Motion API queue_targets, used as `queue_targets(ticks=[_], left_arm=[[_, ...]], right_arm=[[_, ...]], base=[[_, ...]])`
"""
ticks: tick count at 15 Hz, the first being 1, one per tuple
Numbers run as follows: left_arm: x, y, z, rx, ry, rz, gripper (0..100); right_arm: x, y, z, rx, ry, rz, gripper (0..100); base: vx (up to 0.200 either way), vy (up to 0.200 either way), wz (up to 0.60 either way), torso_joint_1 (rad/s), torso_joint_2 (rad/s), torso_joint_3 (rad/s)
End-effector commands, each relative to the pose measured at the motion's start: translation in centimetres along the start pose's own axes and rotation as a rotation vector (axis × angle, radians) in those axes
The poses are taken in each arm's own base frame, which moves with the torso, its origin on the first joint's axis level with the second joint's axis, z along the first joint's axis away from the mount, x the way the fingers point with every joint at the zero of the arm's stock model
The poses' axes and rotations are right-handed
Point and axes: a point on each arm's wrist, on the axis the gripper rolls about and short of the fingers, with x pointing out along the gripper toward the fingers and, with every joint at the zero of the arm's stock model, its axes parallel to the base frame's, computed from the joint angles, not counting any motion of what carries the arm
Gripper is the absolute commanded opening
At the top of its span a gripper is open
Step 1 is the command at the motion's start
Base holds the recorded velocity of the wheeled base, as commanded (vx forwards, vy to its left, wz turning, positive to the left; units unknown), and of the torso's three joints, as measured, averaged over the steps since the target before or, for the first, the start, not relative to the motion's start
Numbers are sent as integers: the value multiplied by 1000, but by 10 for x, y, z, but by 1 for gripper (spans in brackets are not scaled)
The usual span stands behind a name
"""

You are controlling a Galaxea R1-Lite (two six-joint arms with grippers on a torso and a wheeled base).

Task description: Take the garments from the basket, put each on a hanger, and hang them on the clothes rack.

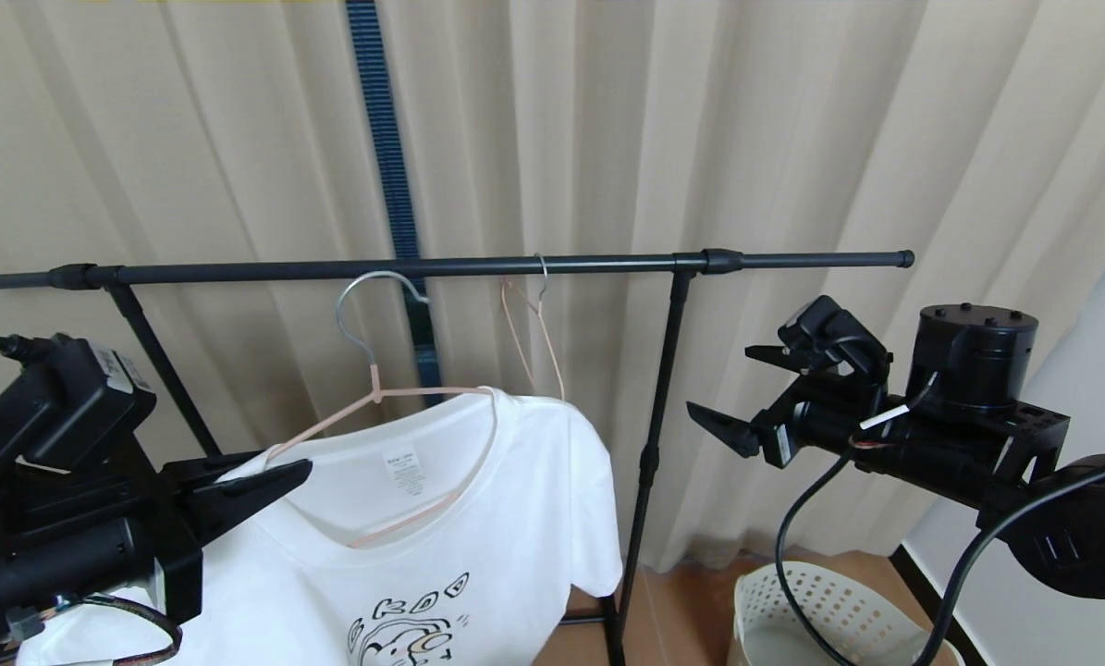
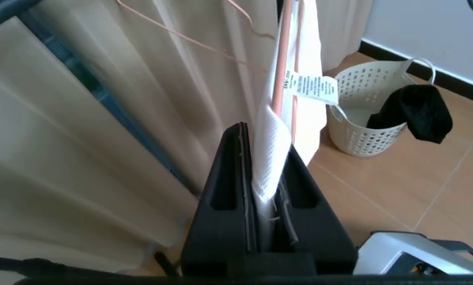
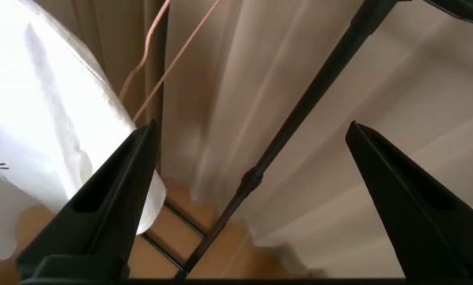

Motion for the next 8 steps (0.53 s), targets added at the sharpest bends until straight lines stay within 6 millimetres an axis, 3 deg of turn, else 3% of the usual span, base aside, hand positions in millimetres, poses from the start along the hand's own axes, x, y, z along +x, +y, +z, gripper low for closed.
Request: queue_targets(ticks=[1,8], left_arm=[[7,1,-5,-12,38,7,0],[26,0,-36,-35,218,28,0]], right_arm=[[0,0,1,-1,-2,0,100],[1,0,-1,-1,5,2,100]], base=[[0,0,0,0,0,0],[0,0,0,0,0,0]])
